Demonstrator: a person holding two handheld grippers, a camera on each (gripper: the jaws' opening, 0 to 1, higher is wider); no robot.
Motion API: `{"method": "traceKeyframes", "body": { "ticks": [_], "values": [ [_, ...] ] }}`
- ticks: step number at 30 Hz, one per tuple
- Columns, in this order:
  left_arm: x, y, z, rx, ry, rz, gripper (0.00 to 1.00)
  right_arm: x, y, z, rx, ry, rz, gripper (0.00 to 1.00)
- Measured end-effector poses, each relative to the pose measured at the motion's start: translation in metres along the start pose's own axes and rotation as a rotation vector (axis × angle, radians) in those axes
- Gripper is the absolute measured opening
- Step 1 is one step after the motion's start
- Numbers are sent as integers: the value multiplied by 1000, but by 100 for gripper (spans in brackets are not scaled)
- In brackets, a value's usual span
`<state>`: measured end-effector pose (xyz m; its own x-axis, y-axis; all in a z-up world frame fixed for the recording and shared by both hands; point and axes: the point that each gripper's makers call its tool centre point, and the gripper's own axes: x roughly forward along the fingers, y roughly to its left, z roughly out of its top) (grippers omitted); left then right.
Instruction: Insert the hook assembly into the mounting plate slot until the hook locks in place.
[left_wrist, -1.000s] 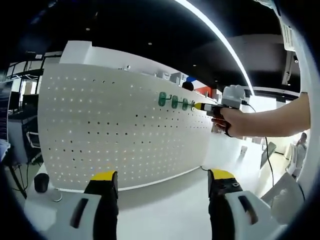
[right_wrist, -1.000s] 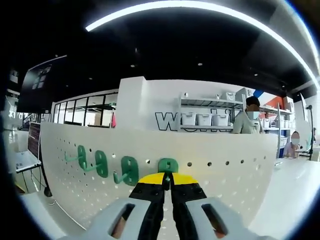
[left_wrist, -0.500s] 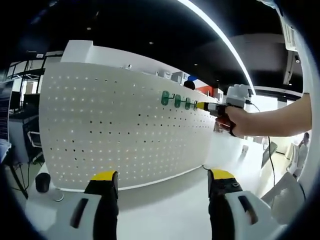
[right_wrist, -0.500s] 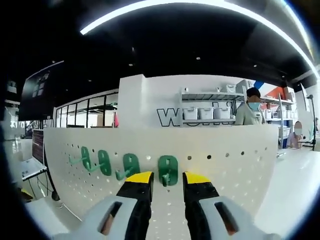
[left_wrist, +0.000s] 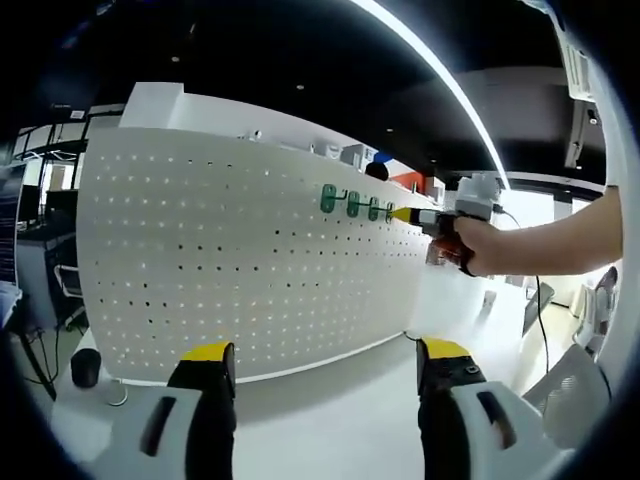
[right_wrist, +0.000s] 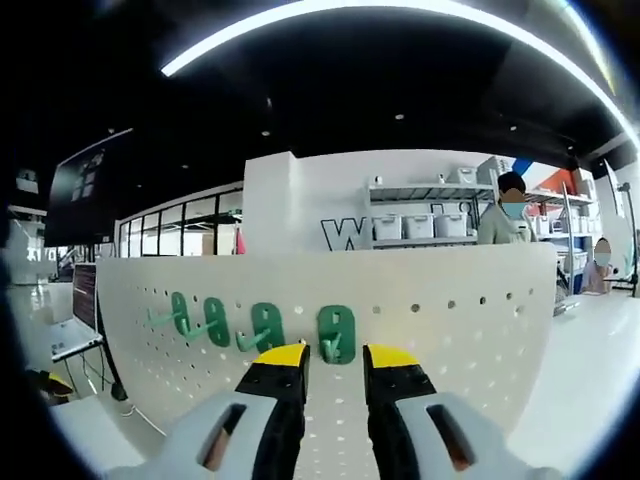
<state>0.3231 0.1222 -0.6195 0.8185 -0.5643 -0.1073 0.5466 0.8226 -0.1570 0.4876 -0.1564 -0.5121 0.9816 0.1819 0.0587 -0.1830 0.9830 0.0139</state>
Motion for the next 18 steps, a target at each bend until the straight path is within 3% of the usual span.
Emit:
{"method": "traceKeyframes", "body": {
  "ticks": [18],
  "values": [
    [1,0,4,3,-15,-8,76,-19,16,-13,44,13,142,27]
  ]
}}
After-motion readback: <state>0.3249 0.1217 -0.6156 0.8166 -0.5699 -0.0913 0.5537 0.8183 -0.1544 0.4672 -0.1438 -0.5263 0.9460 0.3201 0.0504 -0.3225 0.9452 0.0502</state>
